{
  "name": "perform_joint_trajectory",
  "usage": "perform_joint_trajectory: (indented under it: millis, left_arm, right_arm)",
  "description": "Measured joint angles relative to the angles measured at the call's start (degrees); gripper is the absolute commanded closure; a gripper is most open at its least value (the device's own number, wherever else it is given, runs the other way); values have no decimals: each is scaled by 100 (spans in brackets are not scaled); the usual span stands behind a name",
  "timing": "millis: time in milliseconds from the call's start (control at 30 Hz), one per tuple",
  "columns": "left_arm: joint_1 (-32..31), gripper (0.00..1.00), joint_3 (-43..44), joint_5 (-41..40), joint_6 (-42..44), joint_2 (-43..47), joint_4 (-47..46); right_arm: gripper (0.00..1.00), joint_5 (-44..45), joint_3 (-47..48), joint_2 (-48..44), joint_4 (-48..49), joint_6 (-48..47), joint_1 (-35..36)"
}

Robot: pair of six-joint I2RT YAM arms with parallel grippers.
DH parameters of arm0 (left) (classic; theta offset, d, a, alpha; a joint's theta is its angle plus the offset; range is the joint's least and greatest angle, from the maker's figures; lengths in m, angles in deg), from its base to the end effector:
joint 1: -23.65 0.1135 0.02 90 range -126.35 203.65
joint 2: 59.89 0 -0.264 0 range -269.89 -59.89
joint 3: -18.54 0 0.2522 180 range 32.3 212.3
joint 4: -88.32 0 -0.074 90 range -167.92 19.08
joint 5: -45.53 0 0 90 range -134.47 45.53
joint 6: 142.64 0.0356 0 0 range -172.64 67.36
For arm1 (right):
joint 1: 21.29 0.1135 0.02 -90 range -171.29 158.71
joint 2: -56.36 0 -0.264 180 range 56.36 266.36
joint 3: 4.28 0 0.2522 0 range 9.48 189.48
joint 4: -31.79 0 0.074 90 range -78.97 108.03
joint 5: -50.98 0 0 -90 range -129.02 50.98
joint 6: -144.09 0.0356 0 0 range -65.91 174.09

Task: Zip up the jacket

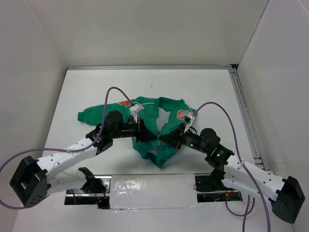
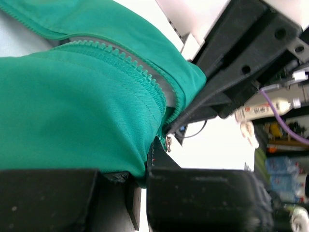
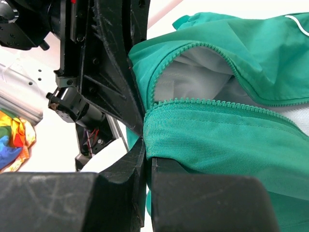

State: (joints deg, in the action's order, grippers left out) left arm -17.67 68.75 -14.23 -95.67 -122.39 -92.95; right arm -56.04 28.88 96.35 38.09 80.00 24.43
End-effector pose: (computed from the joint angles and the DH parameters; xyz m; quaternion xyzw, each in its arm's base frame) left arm 0.1739 -0.1768 0.2740 0.1547 0.7474 -0.5614 0.3198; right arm 0.1155 0.1334 0.2522 -0.2235 0.6742 0.4926 0.5029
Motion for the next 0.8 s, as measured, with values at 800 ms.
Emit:
perform_joint_trajectory:
  millis: [800]
  left_arm:
    - [17, 64, 142, 715, 234, -155, 155]
  right_arm:
    - [100, 229, 85, 76, -153, 188, 0]
